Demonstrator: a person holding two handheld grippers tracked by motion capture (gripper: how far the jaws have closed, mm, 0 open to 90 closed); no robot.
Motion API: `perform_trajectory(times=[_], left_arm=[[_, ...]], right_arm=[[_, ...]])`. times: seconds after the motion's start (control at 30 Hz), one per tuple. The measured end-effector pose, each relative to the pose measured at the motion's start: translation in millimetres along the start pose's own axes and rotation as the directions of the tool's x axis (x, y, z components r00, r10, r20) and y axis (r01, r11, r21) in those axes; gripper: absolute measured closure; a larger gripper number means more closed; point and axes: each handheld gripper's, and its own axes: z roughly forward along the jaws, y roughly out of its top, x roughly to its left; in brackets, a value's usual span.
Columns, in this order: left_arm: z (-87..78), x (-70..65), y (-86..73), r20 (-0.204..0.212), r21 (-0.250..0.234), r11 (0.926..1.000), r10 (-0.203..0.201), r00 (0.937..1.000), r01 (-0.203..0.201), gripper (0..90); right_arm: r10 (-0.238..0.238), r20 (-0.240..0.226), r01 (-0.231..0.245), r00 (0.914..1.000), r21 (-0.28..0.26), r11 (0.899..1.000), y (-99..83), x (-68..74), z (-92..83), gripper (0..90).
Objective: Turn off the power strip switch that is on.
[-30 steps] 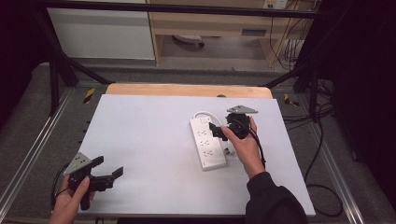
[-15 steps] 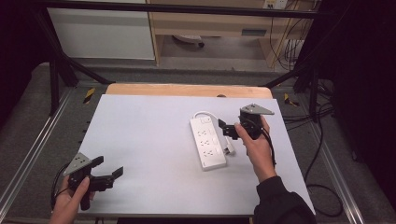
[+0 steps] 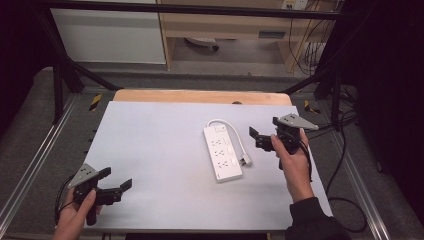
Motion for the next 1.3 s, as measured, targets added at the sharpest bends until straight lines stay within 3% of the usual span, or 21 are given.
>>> perform_trajectory(times=[0.23, 0.43, 0.9, 1.1, 1.3], left_arm=[[-0.1, 0.0, 0.0, 0.000, -0.001, 1.0000, -0.001, 1.0000, 0.001, 5.6], [0.1, -0.3, -0.1, 0.001, 0.000, 1.0000, -0.001, 1.0000, 0.001, 5.6], [0.2, -0.6, -0.3, 0.000, -0.001, 1.0000, -0.001, 1.0000, 0.001, 5.6], [0.3, -0.7, -0.3, 0.000, -0.001, 1.0000, 0.000, 1.0000, 0.000, 5.6], [0.6, -1.1, -0.2, 0.004, 0.000, 1.0000, 0.004, 1.0000, -0.004, 5.6]], right_arm=[[-0.019, 0.044, 0.021, 0.9989, -0.039, 0.999, -10.4, -11.8, -18.2, 3.4], [-0.011, 0.081, 0.015, 0.9967, -0.051, 0.999, -33.5, -25.2, -34.1, 2.3], [0.043, 0.111, -0.047, 0.9929, 0.036, 0.998, -98.0, -45.1, -39.5, 2.3], [0.055, 0.091, -0.064, 0.9943, 0.098, 0.993, -117.9, -44.4, -34.0, 2.4], [0.030, 0.053, -0.039, 0.9981, 0.172, 0.984, -127.9, -35.6, -24.2, 2.4]])
